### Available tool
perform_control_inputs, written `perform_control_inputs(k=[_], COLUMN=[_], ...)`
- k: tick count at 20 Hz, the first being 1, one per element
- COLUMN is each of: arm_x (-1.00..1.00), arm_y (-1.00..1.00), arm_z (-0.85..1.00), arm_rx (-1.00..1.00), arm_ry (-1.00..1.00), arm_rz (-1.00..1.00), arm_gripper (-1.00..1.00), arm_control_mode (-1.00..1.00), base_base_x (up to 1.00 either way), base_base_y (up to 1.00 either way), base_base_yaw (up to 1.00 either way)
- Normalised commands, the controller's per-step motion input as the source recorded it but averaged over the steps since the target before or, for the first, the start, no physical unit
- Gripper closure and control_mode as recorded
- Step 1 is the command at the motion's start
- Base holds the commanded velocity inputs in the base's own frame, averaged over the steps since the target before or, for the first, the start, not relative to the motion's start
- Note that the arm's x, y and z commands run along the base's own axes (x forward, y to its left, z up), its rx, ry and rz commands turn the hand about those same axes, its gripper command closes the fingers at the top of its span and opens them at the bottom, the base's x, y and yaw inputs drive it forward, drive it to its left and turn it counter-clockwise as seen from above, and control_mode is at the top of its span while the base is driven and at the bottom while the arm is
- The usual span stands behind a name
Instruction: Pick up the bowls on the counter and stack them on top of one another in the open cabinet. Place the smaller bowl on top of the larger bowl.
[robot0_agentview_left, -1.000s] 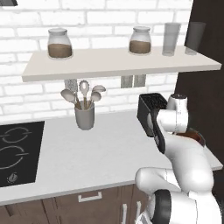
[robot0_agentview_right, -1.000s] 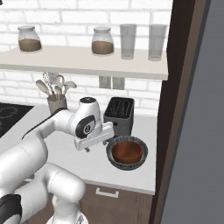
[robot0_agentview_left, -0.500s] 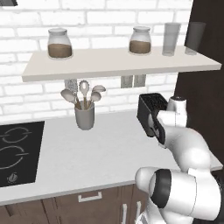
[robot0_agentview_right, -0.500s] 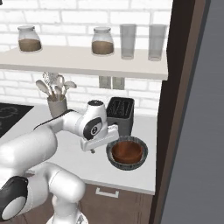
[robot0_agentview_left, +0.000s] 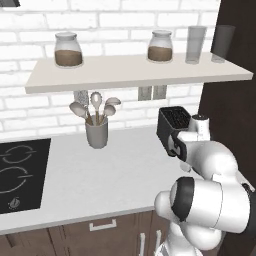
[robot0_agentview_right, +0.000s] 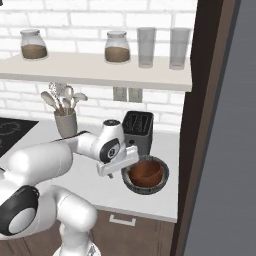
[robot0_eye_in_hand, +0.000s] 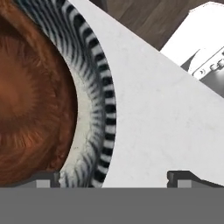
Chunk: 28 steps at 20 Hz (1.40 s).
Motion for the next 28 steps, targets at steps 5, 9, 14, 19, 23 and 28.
perform_control_inputs(k=[5, 9, 14, 19, 23, 28], arm_x=[0.13, 0.02, -0.03, -0.28, -0.03, 0.01], arm_y=[0.0, 0.0, -0.01, 0.1, 0.08, 0.28], arm_z=[-0.26, -0.26, -0.26, 0.1, 0.04, -0.06], arm_rx=[-0.04, -0.03, -0.05, 0.0, 0.0, -0.04], arm_ry=[0.0, 0.0, -0.01, -0.24, -0.13, 0.0], arm_rz=[-0.13, -0.11, -0.12, 0.0, 0.0, 0.0], arm_gripper=[-1.0, -1.0, -1.0, -1.0, -1.0, -1.0], arm_control_mode=[-1.0, -1.0, -1.0, -1.0, -1.0, -1.0], base_base_x=[0.0, 0.0, 0.0, 0.0, 0.0, 0.0], base_base_y=[0.0, 0.0, 0.0, 0.0, 0.0, 0.0], base_base_yaw=[0.0, 0.0, 0.0, 0.0, 0.0, 0.0])
